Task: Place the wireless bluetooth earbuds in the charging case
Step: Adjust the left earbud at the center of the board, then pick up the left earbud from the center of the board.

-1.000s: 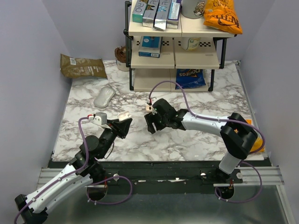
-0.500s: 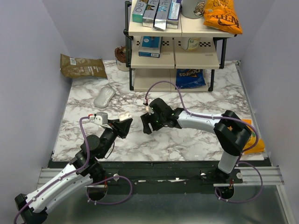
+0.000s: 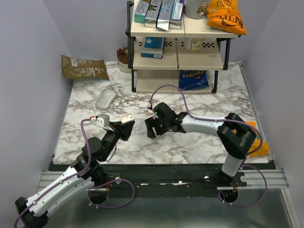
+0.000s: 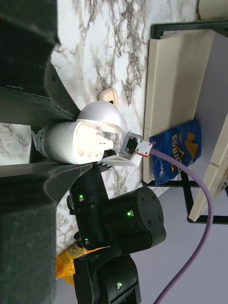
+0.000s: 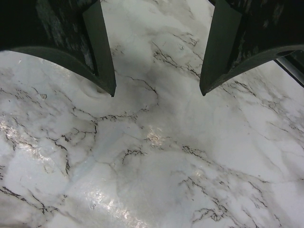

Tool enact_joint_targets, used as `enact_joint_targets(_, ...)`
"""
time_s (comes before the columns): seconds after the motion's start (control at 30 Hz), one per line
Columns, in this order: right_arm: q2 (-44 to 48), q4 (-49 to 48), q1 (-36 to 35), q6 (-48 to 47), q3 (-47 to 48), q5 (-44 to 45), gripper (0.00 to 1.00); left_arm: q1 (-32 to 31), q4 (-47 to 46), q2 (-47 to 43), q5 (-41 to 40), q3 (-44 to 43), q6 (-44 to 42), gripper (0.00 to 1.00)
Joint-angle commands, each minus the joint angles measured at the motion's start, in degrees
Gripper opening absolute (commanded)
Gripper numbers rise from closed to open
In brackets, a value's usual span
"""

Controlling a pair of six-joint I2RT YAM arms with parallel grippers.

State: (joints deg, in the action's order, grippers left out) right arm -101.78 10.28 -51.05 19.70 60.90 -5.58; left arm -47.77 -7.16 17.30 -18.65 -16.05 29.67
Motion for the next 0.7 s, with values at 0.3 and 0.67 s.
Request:
enact_joint_targets(0.3,4.1,1.6,-0.4,1.8,-5.3,5.3,0.80,-0.3,-1.3,0.5,0.0,-0.4,0.2,0.00)
enact_joint_targets(0.67,3.4,2.9,-0.3,3.4,-6.2,11.1,0.78,-0.3,-1.2,0.5,-0.1,-0.5,0.2,0.00)
